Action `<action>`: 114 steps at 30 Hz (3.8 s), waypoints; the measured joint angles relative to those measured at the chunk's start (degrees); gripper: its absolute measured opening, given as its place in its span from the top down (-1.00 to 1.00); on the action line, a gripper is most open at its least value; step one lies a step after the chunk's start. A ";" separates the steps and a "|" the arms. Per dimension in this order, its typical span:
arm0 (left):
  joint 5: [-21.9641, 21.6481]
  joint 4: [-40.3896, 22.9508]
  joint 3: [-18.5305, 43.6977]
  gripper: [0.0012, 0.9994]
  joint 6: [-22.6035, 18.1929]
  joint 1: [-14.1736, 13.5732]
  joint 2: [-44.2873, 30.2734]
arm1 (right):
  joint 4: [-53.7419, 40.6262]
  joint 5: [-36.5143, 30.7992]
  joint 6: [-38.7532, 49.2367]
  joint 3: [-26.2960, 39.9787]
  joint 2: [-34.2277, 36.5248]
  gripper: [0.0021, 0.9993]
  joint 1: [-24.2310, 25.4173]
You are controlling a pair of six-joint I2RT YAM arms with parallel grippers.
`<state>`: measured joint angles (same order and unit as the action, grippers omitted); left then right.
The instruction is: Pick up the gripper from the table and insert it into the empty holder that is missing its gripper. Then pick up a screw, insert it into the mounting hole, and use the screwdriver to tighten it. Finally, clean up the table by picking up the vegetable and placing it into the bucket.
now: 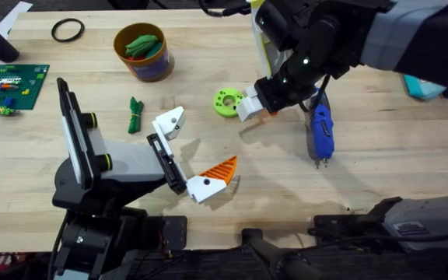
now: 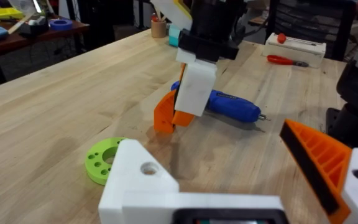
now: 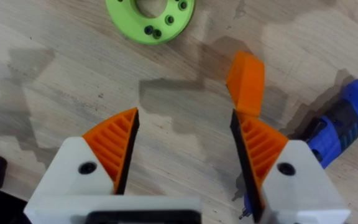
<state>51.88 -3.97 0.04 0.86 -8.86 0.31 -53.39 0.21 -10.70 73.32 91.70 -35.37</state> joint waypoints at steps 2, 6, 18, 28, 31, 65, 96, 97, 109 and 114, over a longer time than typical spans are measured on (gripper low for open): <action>-0.11 -0.13 0.26 -0.97 0.02 0.00 -0.30 | -0.06 0.04 -0.02 0.00 0.09 -0.80 0.09; -0.20 -0.24 0.26 -0.97 0.02 -0.04 -0.35 | -0.13 0.98 0.00 0.02 0.17 -0.80 0.06; -0.20 -0.28 0.26 -0.97 0.02 -0.04 -0.37 | -6.43 2.67 0.48 6.77 -0.35 -0.80 -0.09; -0.20 -0.28 0.26 -0.97 0.02 -0.04 -0.37 | -15.56 -1.00 -5.66 13.48 -0.46 -0.80 -0.07; -0.20 -0.28 0.26 -0.97 0.02 -0.04 -0.37 | -16.11 -2.22 -8.56 13.49 -0.46 -0.80 0.28; -0.20 -0.28 0.26 -0.97 0.02 -0.04 -0.37 | -6.15 -3.85 -17.87 6.09 4.67 -0.80 7.43; -0.19 -0.28 0.26 -0.98 0.02 -0.04 -0.37 | -2.76 -3.38 -13.03 5.64 9.94 0.43 7.05; -0.19 -0.28 0.26 -0.98 0.02 -0.04 -0.37 | -2.61 -3.33 -12.83 5.64 9.94 0.55 7.04; -0.19 -0.28 0.26 -0.98 0.03 -0.04 -0.37 | -2.59 -3.17 -12.90 5.64 9.94 0.99 7.06; -0.21 -0.28 0.26 -0.98 0.02 -0.04 -0.37 | -5.43 -2.95 -12.85 6.17 9.79 0.99 7.06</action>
<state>51.67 -4.25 0.30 0.89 -8.91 -0.05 -58.82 -2.74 -23.55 79.49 101.50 -28.32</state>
